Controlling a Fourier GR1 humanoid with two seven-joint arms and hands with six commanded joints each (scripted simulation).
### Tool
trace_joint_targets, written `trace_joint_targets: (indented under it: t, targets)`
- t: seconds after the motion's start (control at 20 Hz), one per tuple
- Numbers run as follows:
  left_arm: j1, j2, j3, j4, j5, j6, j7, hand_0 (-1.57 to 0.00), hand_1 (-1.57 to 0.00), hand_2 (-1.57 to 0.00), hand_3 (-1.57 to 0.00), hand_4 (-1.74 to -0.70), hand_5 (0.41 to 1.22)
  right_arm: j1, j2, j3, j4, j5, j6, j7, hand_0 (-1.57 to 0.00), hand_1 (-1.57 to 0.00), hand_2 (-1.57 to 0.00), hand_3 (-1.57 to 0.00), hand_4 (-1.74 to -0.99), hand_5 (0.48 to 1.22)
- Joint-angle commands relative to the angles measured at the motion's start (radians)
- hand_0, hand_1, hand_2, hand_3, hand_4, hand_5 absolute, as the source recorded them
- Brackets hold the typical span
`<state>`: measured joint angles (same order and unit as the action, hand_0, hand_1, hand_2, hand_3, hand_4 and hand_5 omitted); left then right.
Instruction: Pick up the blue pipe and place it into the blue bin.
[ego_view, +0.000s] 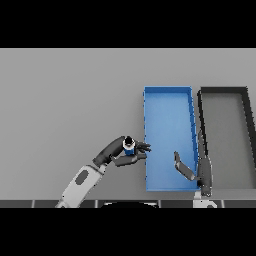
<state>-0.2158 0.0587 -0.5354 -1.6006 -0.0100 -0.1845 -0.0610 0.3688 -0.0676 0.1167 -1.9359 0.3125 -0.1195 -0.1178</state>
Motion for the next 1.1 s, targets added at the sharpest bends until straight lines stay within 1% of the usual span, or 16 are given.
trace_joint_targets:
  t: [0.0,0.05,0.1,0.15,0.2,0.25,0.3,0.35,0.45,0.55,0.6,0.7,0.75,0.8,0.95,1.05]
  targets:
    - [-0.005,0.000,0.007,0.009,-0.003,-0.004,-0.001,-1.57,-1.57,-1.57,-1.57,-1.47,1.221,0.007,-0.002,-0.005,-0.024,-0.071,0.041,-0.040,0.00,0.00,-0.04,0.00,-1.195,0.648]
    - [0.010,0.001,0.000,0.000,-0.008,-0.013,-0.003,-1.57,-1.57,-1.57,-1.57,-1.47,1.221,0.009,-0.004,-0.002,-0.047,-0.152,0.097,-0.050,0.00,-0.01,-0.07,0.00,-1.198,0.641]
    - [0.010,-0.005,0.006,-0.007,-0.001,-0.018,-0.007,-1.57,-1.57,-1.57,-1.57,-1.47,1.221,0.005,-0.026,0.003,-0.087,-0.228,0.162,-0.022,0.00,-0.02,-0.09,0.00,-1.202,0.624]
    - [0.011,-0.013,0.005,-0.009,-0.004,-0.020,-0.001,-1.57,-1.57,-1.57,-1.57,-1.47,1.221,-0.015,-0.051,0.007,-0.107,-0.269,0.202,0.028,0.00,-0.03,-0.11,0.00,-1.209,0.609]
    - [0.009,-0.009,0.011,-0.014,-0.004,-0.028,0.008,-1.57,-1.57,-1.57,-1.57,-1.47,1.221,-0.040,-0.090,0.005,-0.141,-0.327,0.251,0.072,0.00,-0.03,-0.12,0.00,-1.215,0.607]
    - [0.007,-0.013,0.014,-0.007,-0.011,-0.030,0.005,-1.57,-1.57,-1.57,-1.57,-1.47,1.221,-0.083,-0.110,0.011,-0.159,-0.371,0.279,0.132,0.00,-0.02,-0.12,0.00,-1.224,0.600]
    - [0.020,-0.007,0.013,-0.020,-0.012,-0.039,0.004,-1.57,-1.57,-1.57,-1.57,-1.47,1.221,-0.117,-0.134,0.016,-0.171,-0.399,0.303,0.206,0.00,-0.02,-0.12,0.00,-1.228,0.588]
    - [0.016,-0.013,0.015,-0.017,-0.013,-0.042,0.014,-1.57,-1.57,-1.57,-1.57,-1.47,1.221,-0.145,-0.155,0.026,-0.176,-0.425,0.332,0.264,0.00,-0.01,-0.11,0.00,-1.237,0.577]
    - [0.018,-0.016,0.020,-0.026,-0.018,-0.047,0.015,-1.57,-1.57,-1.57,-1.57,-1.47,1.221,-0.233,-0.176,0.042,-0.173,-0.461,0.356,0.339,0.00,-0.01,-0.10,0.00,-1.255,0.560]
    - [0.013,-0.015,0.027,-0.022,-0.026,-0.057,0.028,-1.57,-1.57,-1.57,-1.57,-1.47,1.221,-0.323,-0.200,0.070,-0.174,-0.456,0.375,0.401,0.00,-0.01,-0.09,0.00,-1.270,0.558]
    - [0.003,-0.026,0.030,-0.017,-0.029,-0.056,0.039,-1.57,-1.57,-1.57,-1.57,-1.47,1.221,-0.361,-0.211,0.087,-0.174,-0.457,0.389,0.421,0.00,0.00,-0.08,0.00,-1.281,0.558]
    - [0.004,-0.025,0.033,-0.015,-0.040,-0.064,0.032,-1.57,-1.57,-1.57,-1.57,-1.47,1.221,-0.436,-0.211,0.129,-0.174,-0.454,0.401,0.469,0.00,0.00,-0.05,0.00,-1.296,0.556]
    - [0.003,-0.028,0.041,-0.008,-0.042,-0.064,0.023,-1.57,-1.57,-1.57,-1.57,-1.47,1.221,-0.462,-0.206,0.152,-0.172,-0.446,0.410,0.461,0.00,0.00,-0.04,0.00,-1.298,0.559]
    - [-0.006,-0.038,0.046,-0.010,-0.040,-0.065,0.031,-1.57,-1.57,-1.57,-1.57,-1.47,1.221,-0.496,-0.200,0.168,-0.169,-0.460,0.417,0.483,0.00,0.00,-0.04,0.00,-1.302,0.559]
    - [-0.001,-0.045,0.052,0.008,-0.046,-0.087,0.003,-1.57,-1.57,-1.57,-1.57,-1.47,1.221,-0.578,-0.174,0.209,-0.158,-0.495,0.432,0.538,0.00,0.00,-0.04,0.00,-1.282,0.555]
    - [0.002,-0.044,0.071,0.008,-0.037,-0.099,0.003,-1.57,-1.57,-1.57,-1.57,-1.46,1.221,-0.631,-0.178,0.225,-0.152,-0.496,0.452,0.530,0.00,0.00,-0.05,0.00,-1.253,0.554]
